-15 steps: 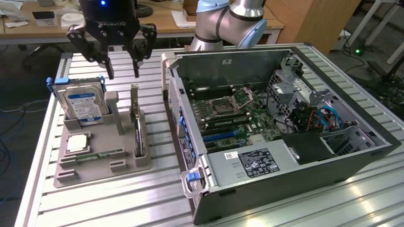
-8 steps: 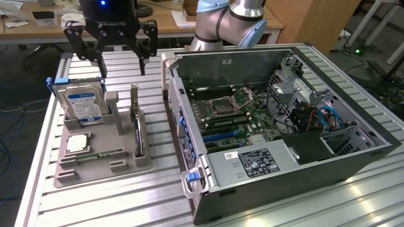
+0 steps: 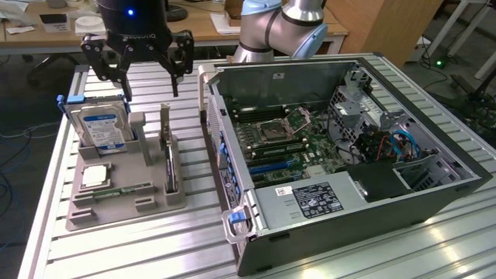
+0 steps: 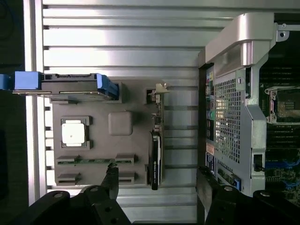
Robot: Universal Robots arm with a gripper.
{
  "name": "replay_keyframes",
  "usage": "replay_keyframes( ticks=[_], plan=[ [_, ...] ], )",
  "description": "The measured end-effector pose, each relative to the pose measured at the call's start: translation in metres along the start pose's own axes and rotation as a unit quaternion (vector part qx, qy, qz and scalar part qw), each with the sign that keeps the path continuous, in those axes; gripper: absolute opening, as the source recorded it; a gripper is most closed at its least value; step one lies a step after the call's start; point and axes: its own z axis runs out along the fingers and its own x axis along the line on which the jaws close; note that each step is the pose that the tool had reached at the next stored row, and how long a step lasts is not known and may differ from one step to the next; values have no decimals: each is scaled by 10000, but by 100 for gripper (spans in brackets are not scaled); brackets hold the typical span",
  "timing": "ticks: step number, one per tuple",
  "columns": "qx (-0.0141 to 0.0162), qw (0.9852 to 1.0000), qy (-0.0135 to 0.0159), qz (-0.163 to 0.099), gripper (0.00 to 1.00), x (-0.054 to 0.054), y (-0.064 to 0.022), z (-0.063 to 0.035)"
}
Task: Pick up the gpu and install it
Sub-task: 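Pick up the gpu and move the gpu toward the slot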
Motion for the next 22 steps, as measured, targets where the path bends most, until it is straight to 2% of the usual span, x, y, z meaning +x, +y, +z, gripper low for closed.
replay_keyframes(
  ticks=[5, 22],
  plan=[
    [0, 10000, 0, 0, 76, 2, -31, 83],
    [0, 10000, 2, 0, 76, -2, -43, 331]
  ],
)
